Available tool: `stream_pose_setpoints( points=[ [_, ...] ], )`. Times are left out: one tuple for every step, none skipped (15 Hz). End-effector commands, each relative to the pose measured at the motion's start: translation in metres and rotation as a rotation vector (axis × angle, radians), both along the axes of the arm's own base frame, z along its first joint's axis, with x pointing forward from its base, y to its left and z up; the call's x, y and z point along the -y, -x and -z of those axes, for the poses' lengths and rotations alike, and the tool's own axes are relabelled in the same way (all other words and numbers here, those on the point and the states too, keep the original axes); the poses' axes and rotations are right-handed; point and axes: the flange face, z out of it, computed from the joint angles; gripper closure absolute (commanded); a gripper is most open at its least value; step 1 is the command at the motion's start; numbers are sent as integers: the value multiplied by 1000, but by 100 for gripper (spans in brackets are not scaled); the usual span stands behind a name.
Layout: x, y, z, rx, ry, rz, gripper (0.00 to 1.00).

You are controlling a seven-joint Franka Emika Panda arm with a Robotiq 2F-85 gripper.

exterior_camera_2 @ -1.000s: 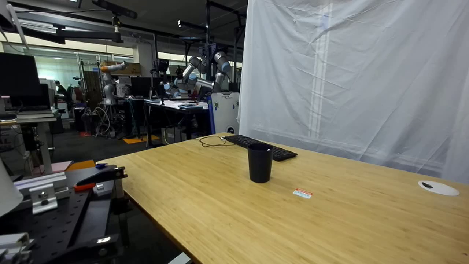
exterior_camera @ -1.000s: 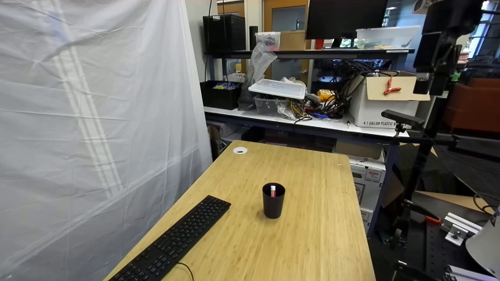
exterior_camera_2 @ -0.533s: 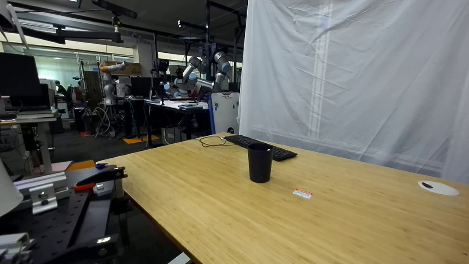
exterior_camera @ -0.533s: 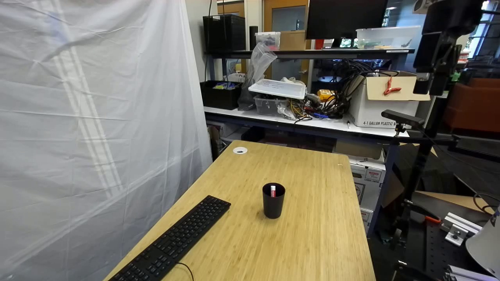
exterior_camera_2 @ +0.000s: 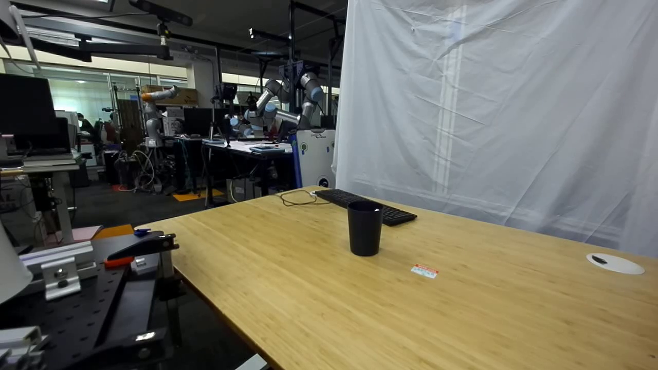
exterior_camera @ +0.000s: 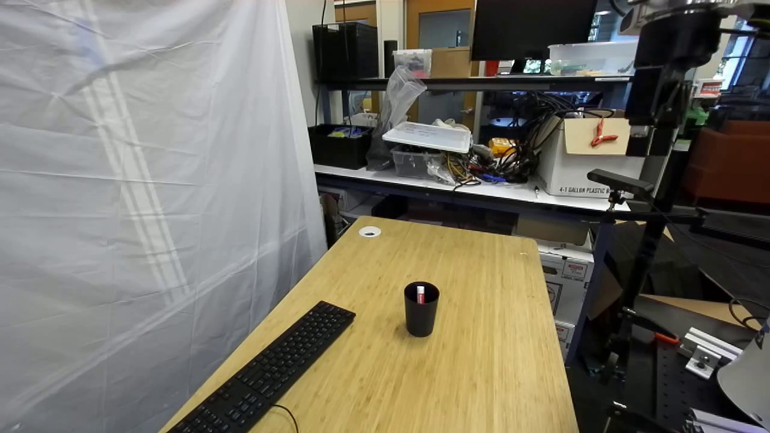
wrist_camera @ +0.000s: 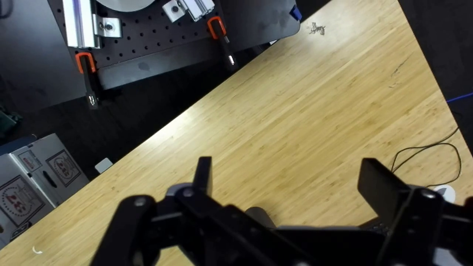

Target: Remove the orange marker from the black cup

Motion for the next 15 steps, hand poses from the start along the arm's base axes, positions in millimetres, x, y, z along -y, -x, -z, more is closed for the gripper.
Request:
stream_pose_setpoints(
  points=[
    [1,-27,6,-21,23,-61,0],
    [-1,-35,12,-32,25,-83,0],
    [-3,-42,19,-46,28,-109,0],
    [-7,-50,26,-58,31,-136,0],
    [-9,-57,33,-66,38,-161,0],
    [-13,-64,40,-77,41,-190,0],
    [-17,-70,47,-84,49,-222,0],
    [-21,-77,54,-93,59,-250,0],
    [-25,-83,60,-102,70,-281,0],
    [-30,-89,67,-117,83,-314,0],
    [-33,-94,73,-131,94,-346,0],
    [-38,-99,79,-150,104,-385,0],
    [-40,-104,86,-172,114,-424,0],
    [-42,-111,91,-192,122,-462,0],
    [-44,-118,95,-206,132,-492,0]
  ],
)
